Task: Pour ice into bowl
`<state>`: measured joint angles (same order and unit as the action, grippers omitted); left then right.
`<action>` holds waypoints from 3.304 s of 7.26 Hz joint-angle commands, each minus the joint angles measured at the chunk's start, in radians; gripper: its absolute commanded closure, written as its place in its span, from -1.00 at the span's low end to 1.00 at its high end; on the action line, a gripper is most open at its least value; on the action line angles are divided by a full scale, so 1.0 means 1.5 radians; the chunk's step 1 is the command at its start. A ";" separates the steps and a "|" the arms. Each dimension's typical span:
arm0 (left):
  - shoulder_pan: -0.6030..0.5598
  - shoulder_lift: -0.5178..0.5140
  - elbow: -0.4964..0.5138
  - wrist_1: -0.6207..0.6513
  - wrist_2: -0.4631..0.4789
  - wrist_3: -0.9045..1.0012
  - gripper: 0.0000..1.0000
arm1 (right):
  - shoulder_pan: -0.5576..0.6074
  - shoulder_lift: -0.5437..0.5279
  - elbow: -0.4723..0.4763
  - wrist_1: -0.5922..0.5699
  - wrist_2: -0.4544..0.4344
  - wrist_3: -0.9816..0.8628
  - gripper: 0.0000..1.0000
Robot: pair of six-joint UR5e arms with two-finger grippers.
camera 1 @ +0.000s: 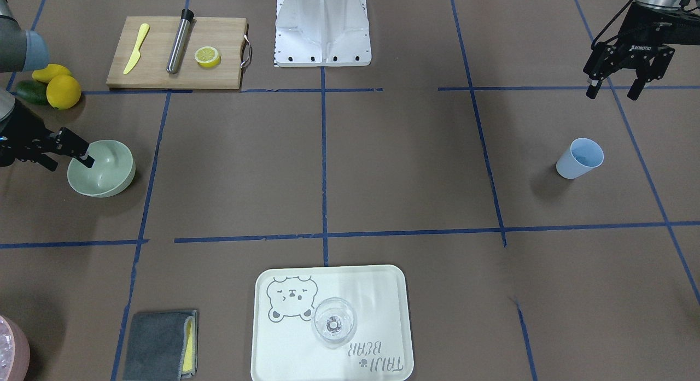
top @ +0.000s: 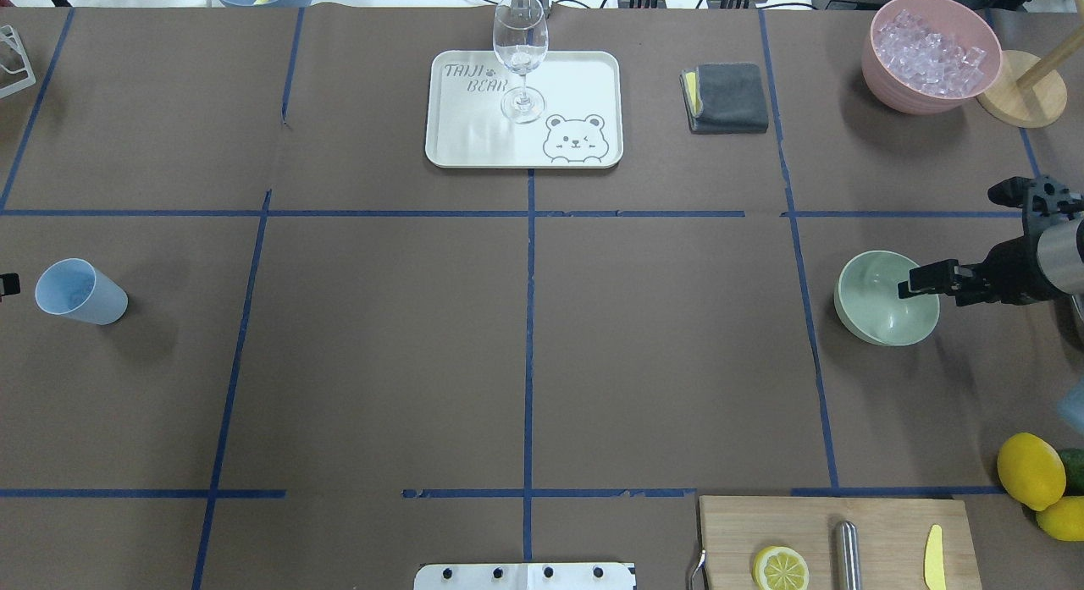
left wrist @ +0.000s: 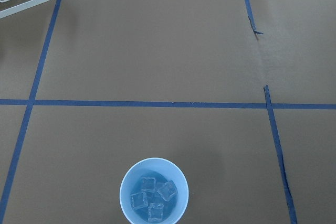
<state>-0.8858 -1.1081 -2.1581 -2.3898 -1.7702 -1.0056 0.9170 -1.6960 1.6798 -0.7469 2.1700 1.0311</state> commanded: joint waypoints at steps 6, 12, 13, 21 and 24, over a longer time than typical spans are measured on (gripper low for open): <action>0.002 0.003 -0.001 0.000 0.000 0.002 -1.00 | -0.011 -0.019 0.007 0.003 0.000 -0.008 1.00; 0.097 0.089 0.002 -0.122 0.120 -0.046 -1.00 | 0.009 0.087 0.122 -0.189 0.075 0.042 1.00; 0.140 0.093 0.003 -0.126 0.167 -0.092 -1.00 | -0.028 0.145 0.128 -0.236 0.064 0.089 1.00; 0.445 0.071 0.134 -0.122 0.573 -0.351 -1.00 | -0.225 0.601 -0.041 -0.532 -0.068 0.241 1.00; 0.450 0.023 0.181 -0.120 0.641 -0.350 -1.00 | -0.254 0.721 -0.199 -0.529 -0.092 0.241 1.00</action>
<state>-0.2125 -1.0553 -1.9062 -2.5702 -0.8492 -1.5319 0.5588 -0.6862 1.4742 -1.5417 2.0543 1.3946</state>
